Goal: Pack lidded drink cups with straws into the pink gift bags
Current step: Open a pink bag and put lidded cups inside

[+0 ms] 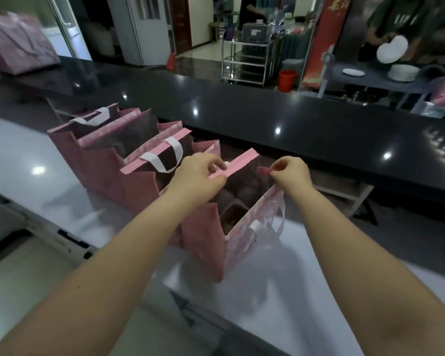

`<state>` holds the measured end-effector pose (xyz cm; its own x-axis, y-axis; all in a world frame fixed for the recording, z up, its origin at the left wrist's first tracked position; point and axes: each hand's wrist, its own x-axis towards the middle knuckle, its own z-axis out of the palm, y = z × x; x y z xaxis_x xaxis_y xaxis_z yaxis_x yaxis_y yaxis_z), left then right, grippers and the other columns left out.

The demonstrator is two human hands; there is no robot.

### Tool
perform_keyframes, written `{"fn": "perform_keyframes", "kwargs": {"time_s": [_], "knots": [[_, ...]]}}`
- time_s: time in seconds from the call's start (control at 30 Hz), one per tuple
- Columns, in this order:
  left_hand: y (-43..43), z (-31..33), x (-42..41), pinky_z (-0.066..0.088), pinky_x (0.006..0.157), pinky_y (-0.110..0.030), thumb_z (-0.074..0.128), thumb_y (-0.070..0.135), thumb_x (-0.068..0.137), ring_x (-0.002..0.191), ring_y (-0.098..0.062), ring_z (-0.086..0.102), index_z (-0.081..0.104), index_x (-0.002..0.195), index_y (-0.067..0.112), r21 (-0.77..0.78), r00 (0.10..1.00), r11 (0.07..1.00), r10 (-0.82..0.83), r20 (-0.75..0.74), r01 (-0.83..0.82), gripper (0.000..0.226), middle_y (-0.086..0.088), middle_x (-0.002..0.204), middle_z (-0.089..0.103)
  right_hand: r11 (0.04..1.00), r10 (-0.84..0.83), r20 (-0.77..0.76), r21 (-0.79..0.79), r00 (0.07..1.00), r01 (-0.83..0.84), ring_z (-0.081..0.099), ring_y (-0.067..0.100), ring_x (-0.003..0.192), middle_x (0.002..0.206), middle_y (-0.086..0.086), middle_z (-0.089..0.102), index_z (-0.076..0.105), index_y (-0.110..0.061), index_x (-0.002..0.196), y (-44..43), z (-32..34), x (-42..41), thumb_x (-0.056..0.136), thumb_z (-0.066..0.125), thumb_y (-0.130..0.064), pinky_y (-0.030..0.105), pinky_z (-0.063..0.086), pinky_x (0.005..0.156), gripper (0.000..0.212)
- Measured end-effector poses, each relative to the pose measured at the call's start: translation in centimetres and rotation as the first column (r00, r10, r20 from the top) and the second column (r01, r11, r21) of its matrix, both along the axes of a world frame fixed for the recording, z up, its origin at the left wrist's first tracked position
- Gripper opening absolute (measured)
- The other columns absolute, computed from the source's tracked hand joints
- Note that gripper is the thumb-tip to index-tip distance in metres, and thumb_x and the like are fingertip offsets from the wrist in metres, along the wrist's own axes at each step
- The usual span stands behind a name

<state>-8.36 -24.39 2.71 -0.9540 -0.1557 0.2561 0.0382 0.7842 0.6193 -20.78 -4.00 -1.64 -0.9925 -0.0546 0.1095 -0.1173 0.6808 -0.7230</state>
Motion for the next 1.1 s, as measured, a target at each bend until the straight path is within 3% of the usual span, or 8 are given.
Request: {"fn": "perform_keyframes", "kwargs": {"time_s": [0.2,0.37,0.5,0.57,0.63,0.77,0.97,1.1], "knots": [[0.4,-1.6,2.7,0.047,0.094,-0.044,0.069,0.028,0.083,0.108,-0.019,0.056,0.071,0.098,0.026,-0.005,0.998,1.000,-0.008,-0.068,0.007,0.016,0.005,0.107,0.064,0.980,-0.183,-0.063,-0.092,0.981,0.176,0.060,0.014,0.078,0.081,-0.005,0.063,0.066,-0.021,0.081,2.6,-0.4,3.3,0.083,0.062,-0.015,0.033,0.052,0.068,0.007],[0.9,-4.1,4.7,0.046,0.097,-0.046,0.069,0.032,0.086,0.103,-0.014,0.053,0.067,0.108,0.030,0.178,0.984,0.984,0.027,-0.177,0.005,0.022,0.017,0.105,0.057,0.897,-0.417,-0.096,-0.204,0.904,0.392,0.050,0.007,0.067,0.074,-0.011,0.054,0.060,-0.016,0.084,5.4,-1.4,7.6,0.087,0.058,-0.018,0.027,0.038,0.057,0.004],[1.4,-6.8,6.6,0.051,0.086,-0.020,0.074,0.052,0.079,0.109,-0.001,0.055,0.056,0.123,0.050,0.452,0.994,0.891,0.017,-0.109,0.034,0.047,0.021,0.119,0.054,0.835,-0.512,-0.058,-0.269,0.857,0.480,0.053,0.016,0.074,0.075,-0.008,0.055,0.060,-0.014,0.085,7.2,-2.6,10.8,0.087,0.055,-0.012,0.030,0.041,0.065,0.006],[1.7,-8.1,7.5,0.053,0.078,-0.013,0.075,0.064,0.069,0.107,0.000,0.059,0.056,0.120,0.054,0.608,0.997,0.792,-0.028,-0.069,0.064,0.056,0.022,0.120,0.058,0.825,-0.479,-0.047,-0.366,0.876,0.431,0.056,0.012,0.074,0.078,-0.007,0.060,0.061,-0.016,0.084,7.7,-3.2,12.4,0.089,0.059,-0.017,0.029,0.045,0.067,0.006],[1.9,-9.5,8.3,0.055,0.085,-0.022,0.076,0.067,0.065,0.108,-0.005,0.062,0.062,0.117,0.044,0.705,0.995,0.702,-0.056,-0.088,0.102,0.059,0.015,0.118,0.064,0.812,-0.413,-0.040,-0.469,0.910,0.347,0.059,0.006,0.075,0.084,-0.004,0.065,0.065,-0.019,0.085,8.2,-3.9,13.9,0.091,0.062,-0.026,0.023,0.046,0.067,0.010],[1.9,-11.6,9.7,0.055,0.085,-0.026,0.068,0.075,0.067,0.102,-0.012,0.065,0.065,0.111,0.032,0.751,0.979,0.629,-0.093,-0.182,0.199,0.061,0.011,0.106,0.070,0.682,-0.206,0.045,-0.710,0.977,0.177,0.067,0.009,0.094,0.105,-0.001,0.073,0.070,-0.017,0.101,9.1,-5.7,17.1,0.092,0.063,-0.039,0.024,0.054,0.076,0.025],[1.9,-14.8,10.9,0.058,0.085,-0.031,0.082,0.018,0.073,0.088,-0.012,0.071,0.074,0.094,0.031,0.796,0.993,0.602,0.039,-0.108,0.063,0.026,0.006,0.093,0.076,0.650,-0.271,0.059,-0.725,0.961,0.228,0.069,0.009,0.094,0.099,-0.007,0.074,0.071,-0.027,0.096,9.1,-9.1,20.9,0.090,0.066,-0.009,0.019,0.055,0.074,0.019],[1.1,-16.4,11.0,0.056,0.092,-0.043,0.076,0.008,0.082,0.093,-0.013,0.071,0.074,0.093,0.030,0.801,0.999,0.597,0.028,0.031,-0.041,0.025,0.006,0.093,0.076,0.601,-0.404,0.113,-0.716,0.908,0.356,0.069,0.008,0.093,0.097,-0.009,0.075,0.071,-0.028,0.094,8.4,-10.7,22.6,0.089,0.067,-0.005,0.020,0.057,0.076,0.024]]}}
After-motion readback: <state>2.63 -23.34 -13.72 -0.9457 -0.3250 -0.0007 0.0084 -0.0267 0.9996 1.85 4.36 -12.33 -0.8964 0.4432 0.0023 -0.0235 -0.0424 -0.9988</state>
